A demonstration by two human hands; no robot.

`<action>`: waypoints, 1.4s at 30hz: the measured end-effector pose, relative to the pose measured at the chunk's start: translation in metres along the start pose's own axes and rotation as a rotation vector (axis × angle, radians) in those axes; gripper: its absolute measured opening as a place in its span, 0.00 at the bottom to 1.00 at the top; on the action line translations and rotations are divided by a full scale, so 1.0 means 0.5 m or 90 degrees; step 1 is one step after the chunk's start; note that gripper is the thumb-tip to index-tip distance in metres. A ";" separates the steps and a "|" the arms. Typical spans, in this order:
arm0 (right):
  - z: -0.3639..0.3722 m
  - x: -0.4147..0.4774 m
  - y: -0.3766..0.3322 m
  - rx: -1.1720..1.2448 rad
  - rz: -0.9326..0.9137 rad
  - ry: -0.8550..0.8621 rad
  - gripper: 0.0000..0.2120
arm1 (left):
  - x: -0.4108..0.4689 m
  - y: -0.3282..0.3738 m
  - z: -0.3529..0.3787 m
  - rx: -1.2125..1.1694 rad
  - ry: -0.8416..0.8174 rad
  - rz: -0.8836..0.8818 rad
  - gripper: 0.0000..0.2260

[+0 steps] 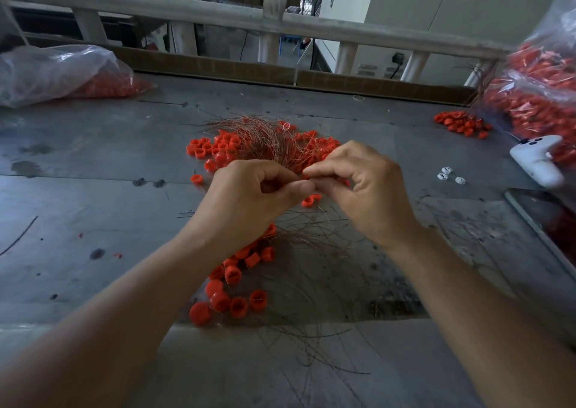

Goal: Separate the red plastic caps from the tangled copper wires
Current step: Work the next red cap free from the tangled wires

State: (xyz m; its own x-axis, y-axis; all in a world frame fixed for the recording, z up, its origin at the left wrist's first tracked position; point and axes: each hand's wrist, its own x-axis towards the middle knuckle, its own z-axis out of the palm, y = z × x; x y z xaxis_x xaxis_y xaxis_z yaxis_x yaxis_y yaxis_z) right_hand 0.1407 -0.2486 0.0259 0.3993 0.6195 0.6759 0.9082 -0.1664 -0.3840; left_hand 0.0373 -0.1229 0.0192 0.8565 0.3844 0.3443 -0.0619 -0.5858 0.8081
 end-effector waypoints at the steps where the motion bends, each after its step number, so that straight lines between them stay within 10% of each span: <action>1: 0.001 -0.001 -0.004 -0.010 -0.019 -0.009 0.06 | 0.000 0.000 0.002 -0.001 0.000 0.003 0.11; 13: 0.016 -0.003 0.027 -0.061 0.086 -0.180 0.06 | -0.003 0.017 -0.011 -0.107 -0.020 0.061 0.05; 27: -0.043 0.013 0.030 0.245 0.141 0.073 0.08 | 0.002 0.015 -0.027 -0.206 0.052 0.006 0.08; 42: -0.080 0.020 0.028 0.339 0.173 -0.100 0.06 | 0.016 0.001 -0.052 -0.304 0.135 -0.075 0.07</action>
State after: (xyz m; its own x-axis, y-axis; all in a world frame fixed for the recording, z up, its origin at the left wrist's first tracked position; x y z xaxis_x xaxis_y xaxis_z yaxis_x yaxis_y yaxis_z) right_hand 0.1625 -0.2756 0.0526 0.5474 0.7206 0.4254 0.5733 0.0474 -0.8180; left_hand 0.0310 -0.1019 0.0348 0.7520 0.5932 0.2874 -0.2400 -0.1597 0.9575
